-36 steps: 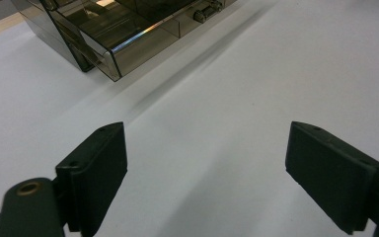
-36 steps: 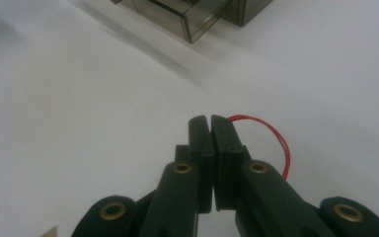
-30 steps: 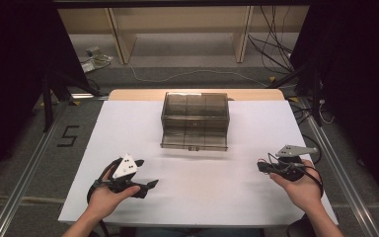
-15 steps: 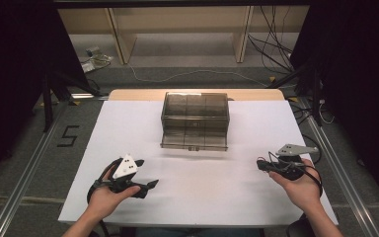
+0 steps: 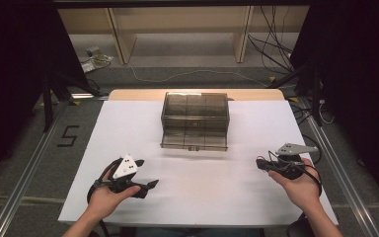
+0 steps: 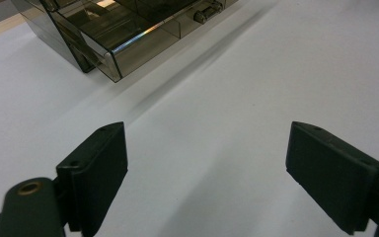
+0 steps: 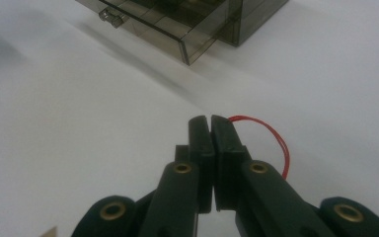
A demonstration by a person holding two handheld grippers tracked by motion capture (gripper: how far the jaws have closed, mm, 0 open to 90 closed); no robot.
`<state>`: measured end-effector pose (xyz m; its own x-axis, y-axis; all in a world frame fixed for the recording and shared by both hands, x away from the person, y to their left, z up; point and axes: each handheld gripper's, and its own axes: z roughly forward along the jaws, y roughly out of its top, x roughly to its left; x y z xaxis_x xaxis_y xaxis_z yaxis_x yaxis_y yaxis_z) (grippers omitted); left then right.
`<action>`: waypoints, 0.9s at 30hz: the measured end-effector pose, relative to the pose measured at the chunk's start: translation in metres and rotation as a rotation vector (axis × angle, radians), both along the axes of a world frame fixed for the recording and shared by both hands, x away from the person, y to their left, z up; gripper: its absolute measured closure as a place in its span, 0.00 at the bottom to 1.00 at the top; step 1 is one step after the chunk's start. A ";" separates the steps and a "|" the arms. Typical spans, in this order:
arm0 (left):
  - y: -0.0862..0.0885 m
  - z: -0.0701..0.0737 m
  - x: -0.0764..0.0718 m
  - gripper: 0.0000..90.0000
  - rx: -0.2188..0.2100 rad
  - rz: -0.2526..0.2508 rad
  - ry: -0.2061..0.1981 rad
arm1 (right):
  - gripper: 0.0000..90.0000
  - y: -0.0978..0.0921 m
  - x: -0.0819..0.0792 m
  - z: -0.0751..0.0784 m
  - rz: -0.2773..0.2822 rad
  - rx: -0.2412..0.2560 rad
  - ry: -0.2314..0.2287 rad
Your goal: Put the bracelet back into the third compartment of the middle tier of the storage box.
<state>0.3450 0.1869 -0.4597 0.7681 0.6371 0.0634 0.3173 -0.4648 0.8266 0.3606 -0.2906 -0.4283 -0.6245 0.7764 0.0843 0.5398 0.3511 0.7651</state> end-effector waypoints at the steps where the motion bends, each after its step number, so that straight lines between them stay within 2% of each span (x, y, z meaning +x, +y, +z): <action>1: 0.000 0.000 0.000 0.18 0.000 0.000 0.000 | 0.99 0.000 0.000 0.000 -0.001 0.001 -0.001; 27: 0.000 0.000 0.000 0.18 0.001 -0.002 0.002 | 0.99 0.005 0.005 0.003 0.004 0.001 -0.017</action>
